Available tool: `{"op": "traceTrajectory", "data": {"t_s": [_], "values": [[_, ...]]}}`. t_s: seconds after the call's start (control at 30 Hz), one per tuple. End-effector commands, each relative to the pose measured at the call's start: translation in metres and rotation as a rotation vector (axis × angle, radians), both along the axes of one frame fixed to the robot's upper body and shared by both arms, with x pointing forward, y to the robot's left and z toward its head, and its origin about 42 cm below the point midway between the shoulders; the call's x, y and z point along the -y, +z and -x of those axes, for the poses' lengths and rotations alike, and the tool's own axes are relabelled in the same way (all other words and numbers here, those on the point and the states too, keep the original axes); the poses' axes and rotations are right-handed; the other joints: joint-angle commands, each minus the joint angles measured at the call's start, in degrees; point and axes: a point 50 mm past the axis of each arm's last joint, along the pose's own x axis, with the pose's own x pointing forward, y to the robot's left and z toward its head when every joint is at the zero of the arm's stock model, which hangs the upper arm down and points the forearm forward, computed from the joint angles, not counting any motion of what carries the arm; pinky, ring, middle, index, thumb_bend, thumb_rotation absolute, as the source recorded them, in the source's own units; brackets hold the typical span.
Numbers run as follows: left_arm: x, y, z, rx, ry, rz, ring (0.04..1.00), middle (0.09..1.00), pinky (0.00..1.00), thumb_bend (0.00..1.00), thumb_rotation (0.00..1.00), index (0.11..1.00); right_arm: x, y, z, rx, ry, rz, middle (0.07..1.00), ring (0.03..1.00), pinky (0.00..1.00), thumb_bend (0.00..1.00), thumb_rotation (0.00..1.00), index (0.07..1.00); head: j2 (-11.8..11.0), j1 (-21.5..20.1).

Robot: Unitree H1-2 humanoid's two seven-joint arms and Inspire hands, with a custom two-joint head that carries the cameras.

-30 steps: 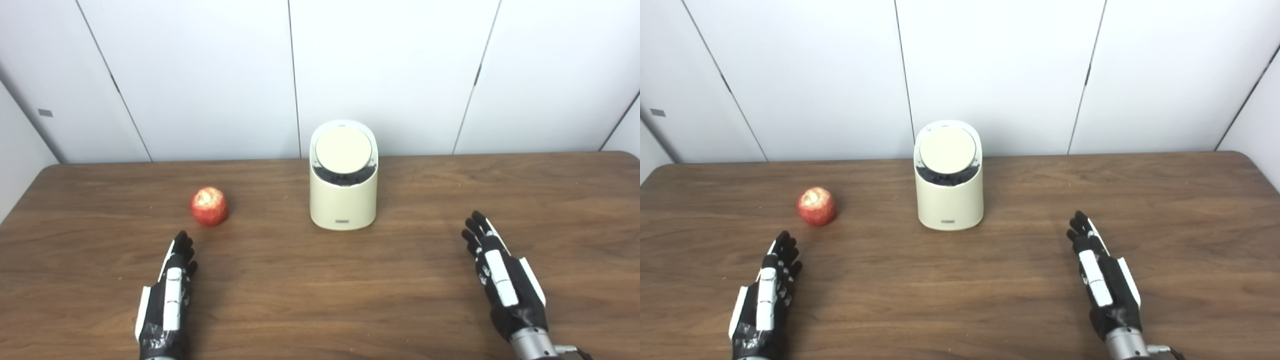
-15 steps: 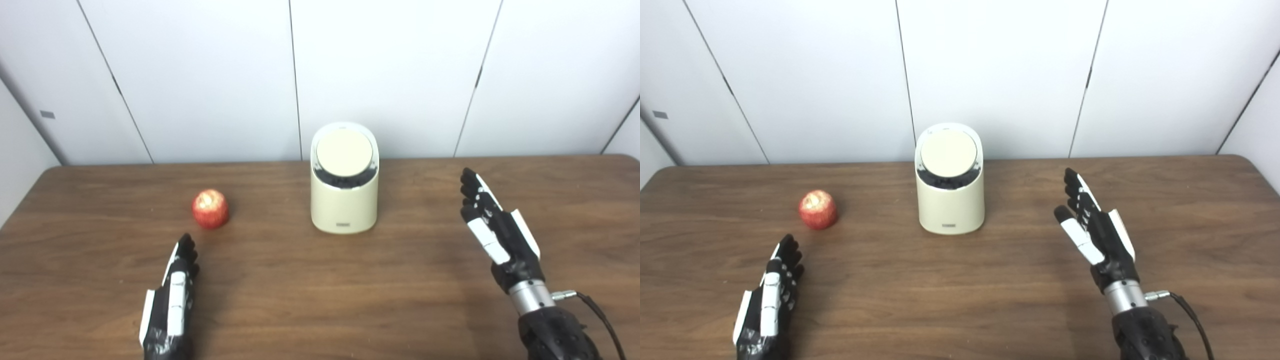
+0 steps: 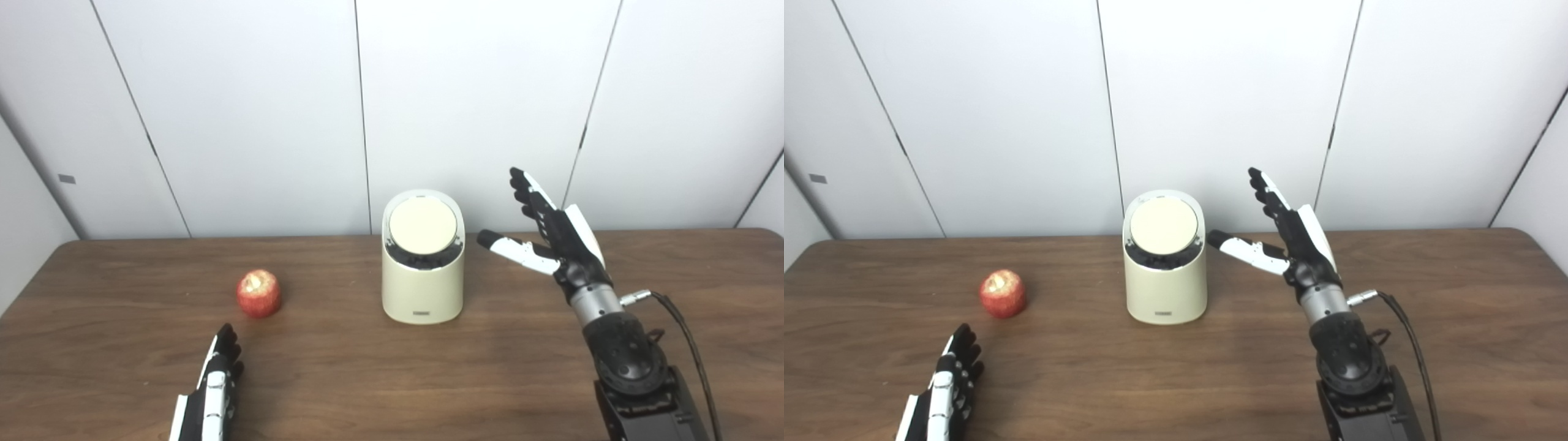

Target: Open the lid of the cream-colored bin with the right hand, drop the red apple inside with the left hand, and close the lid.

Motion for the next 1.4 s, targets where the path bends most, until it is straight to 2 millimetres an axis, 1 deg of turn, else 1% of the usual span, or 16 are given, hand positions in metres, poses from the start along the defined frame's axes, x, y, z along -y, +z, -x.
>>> {"op": "traceTrajectory", "data": {"t_s": [0.0,0.07,0.17,0.27,0.37,0.47,0.5,0.73,0.83,0.93,1.2,1.3,1.37], "values": [[0.006,-0.007,0.005,-0.001,-0.006,0.008,1.0,1.0,1.0,0.45,0.98,1.0,-0.009,0.032,-0.013,0.096,0.005,0.022,0.953,0.948,0.86,0.98,0.55,0.944,-0.1,-0.1],[0.007,-0.007,0.005,0.0,-0.004,0.011,1.0,1.0,1.0,0.45,0.97,1.0,-0.013,0.037,-0.02,0.104,0.0,0.055,0.952,0.945,0.86,0.99,0.54,0.946,-0.1,-0.1],[0.008,-0.007,0.005,0.002,-0.005,0.012,1.0,1.0,1.0,0.44,0.97,1.0,-0.021,0.043,-0.032,0.112,-0.008,0.126,0.938,0.922,0.83,0.96,0.54,0.944,-0.1,-0.2],[0.009,-0.007,0.006,-0.002,-0.003,0.013,1.0,1.0,1.0,0.44,0.98,1.0,-0.028,0.047,-0.045,0.106,0.005,0.155,0.936,0.907,0.8,0.96,0.48,0.944,-0.1,-0.1],[0.011,-0.006,0.006,0.001,-0.004,0.009,1.0,1.0,1.0,0.43,0.98,1.0,-0.034,0.048,-0.056,0.094,0.02,0.17,0.949,0.921,0.82,0.97,0.46,0.953,0.0,0.1],[0.012,-0.006,0.006,0.002,-0.003,0.005,1.0,1.0,1.0,0.42,1.0,1.0,-0.039,0.047,-0.065,0.089,0.027,0.177,0.961,0.934,0.84,0.96,0.42,0.951,0.1,0.2],[0.013,-0.005,0.006,0.001,-0.002,0.007,1.0,1.0,1.0,0.43,0.99,1.0,-0.041,0.046,-0.068,0.088,0.029,0.182,0.963,0.936,0.84,0.96,0.4,0.951,0.1,0.2],[0.017,-0.004,0.006,0.004,-0.005,0.018,1.0,0.999,1.0,0.41,0.98,1.0,-0.047,0.042,-0.076,0.085,0.025,0.246,0.943,0.927,0.83,0.98,0.33,0.943,0.5,0.4],[0.018,-0.004,0.007,0.001,-0.01,0.01,1.0,1.0,1.0,0.4,1.0,1.0,-0.047,0.039,-0.078,0.09,0.013,0.283,0.924,0.916,0.83,0.99,0.32,0.934,0.7,0.6],[0.019,-0.004,0.007,0.002,-0.012,0.016,1.0,1.0,1.0,0.38,1.0,1.0,-0.047,0.037,-0.077,0.101,0.013,0.318,0.926,0.919,0.84,0.98,0.33,0.935,1.2,0.5],[0.022,-0.003,0.006,0.002,-0.004,0.017,1.0,0.991,1.0,0.36,1.0,1.0,-0.046,0.035,-0.08,0.116,0.018,0.412,0.914,0.911,0.86,0.99,0.27,0.929,1.9,1.0],[0.023,-0.004,0.006,0.0,-0.001,0.015,1.0,0.991,1.0,0.37,1.0,1.0,-0.046,0.036,-0.082,0.125,0.019,0.443,0.91,0.91,0.86,0.99,0.26,0.929,2.1,1.1],[0.023,-0.005,0.005,0.003,-0.002,0.012,1.0,0.992,1.0,0.38,1.0,1.0,-0.045,0.037,-0.083,0.144,0.018,0.497,0.912,0.916,0.87,0.98,0.23,0.931,2.3,1.1]]}}
